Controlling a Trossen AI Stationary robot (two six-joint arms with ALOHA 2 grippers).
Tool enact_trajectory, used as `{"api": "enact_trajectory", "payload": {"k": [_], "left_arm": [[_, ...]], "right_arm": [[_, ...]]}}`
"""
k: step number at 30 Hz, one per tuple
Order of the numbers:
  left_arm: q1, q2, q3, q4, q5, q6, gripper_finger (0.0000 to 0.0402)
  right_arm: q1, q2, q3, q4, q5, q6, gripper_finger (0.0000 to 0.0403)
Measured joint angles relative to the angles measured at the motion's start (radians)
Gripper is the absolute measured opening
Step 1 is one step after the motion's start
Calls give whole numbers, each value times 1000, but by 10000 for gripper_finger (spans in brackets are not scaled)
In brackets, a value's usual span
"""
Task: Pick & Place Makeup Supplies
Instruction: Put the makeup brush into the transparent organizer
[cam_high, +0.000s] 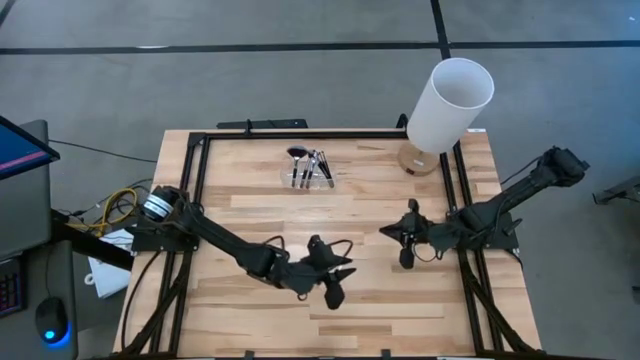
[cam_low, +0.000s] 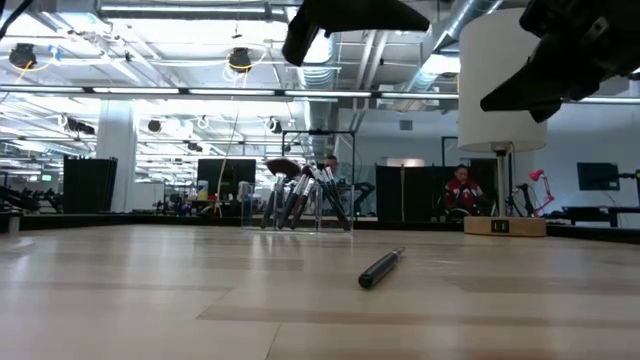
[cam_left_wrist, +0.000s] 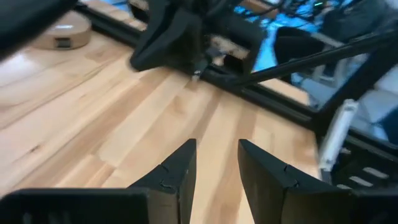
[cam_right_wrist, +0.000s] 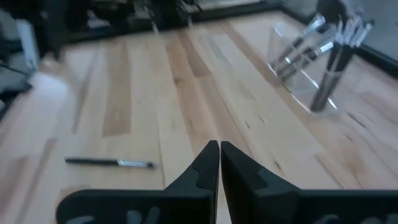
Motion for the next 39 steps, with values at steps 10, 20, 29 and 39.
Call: {"api": "enact_trajectory", "payload": {"k": [10, 20, 29, 39], "left_arm": [[9, 76, 60, -90, -11, -154, 115], [72, 136, 195, -454, 86, -331, 115], [129, 135, 313, -760, 216, -485, 111], [156, 213, 324, -769, 403, -516, 93]], "right_arm": [[54, -5, -89, 189, -19, -117, 8], [54, -6, -89, 181, -34, -160, 8], [52, -6, -89, 124, -31, -160, 8], [52, -5, -88, 110, -26, -160, 8]]}}
